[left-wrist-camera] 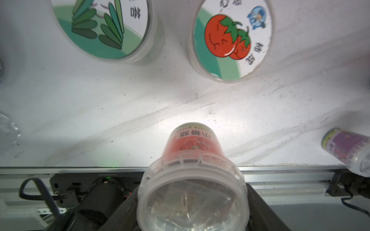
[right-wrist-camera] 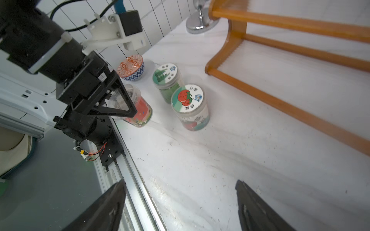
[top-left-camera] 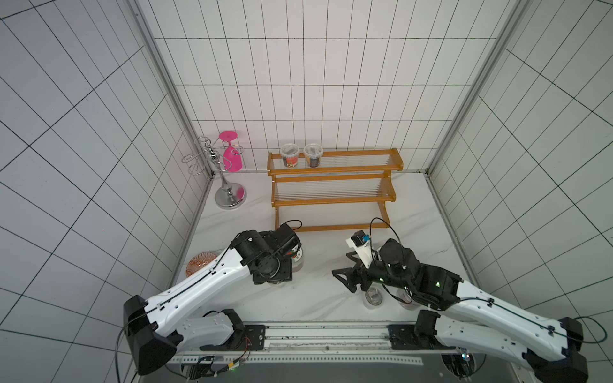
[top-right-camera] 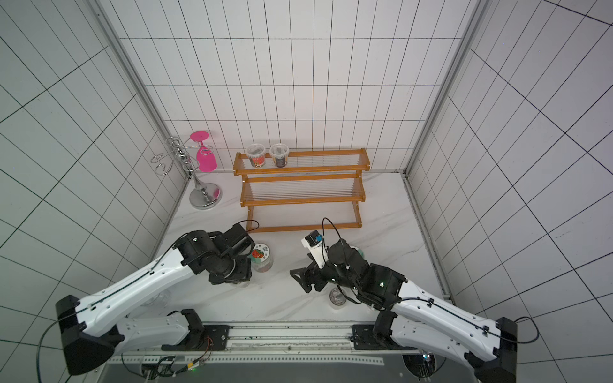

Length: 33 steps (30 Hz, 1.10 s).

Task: Place the seed container on the shelf
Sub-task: Pick up the seed jar at the center of the board.

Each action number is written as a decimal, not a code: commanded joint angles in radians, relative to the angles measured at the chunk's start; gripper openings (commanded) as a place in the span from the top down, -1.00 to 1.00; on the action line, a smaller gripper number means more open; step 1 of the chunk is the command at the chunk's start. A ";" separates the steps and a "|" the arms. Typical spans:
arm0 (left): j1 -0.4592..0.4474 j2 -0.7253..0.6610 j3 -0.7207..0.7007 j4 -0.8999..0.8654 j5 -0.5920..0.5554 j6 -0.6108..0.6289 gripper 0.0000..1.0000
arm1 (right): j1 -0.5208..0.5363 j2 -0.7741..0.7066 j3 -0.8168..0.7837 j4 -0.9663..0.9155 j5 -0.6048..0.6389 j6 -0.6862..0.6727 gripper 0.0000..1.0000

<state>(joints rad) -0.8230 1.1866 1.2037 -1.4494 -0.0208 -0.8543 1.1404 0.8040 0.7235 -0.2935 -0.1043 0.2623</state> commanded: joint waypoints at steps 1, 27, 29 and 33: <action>0.014 0.049 0.154 -0.163 0.001 0.113 -0.18 | 0.009 -0.054 -0.071 0.213 -0.021 -0.188 -0.82; 0.018 0.344 0.729 -0.328 0.126 0.293 -0.03 | 0.010 0.310 0.095 0.617 -0.160 -0.503 -0.94; 0.018 0.347 0.737 -0.327 0.133 0.288 -0.03 | 0.009 0.326 0.096 0.643 -0.152 -0.509 -0.93; 0.018 0.356 0.747 -0.327 0.158 0.272 -0.03 | 0.009 0.353 0.104 0.672 -0.125 -0.524 -0.88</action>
<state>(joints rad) -0.8024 1.5341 1.9232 -1.6524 0.1081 -0.5785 1.1408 1.1454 0.7647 0.3080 -0.2466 -0.2432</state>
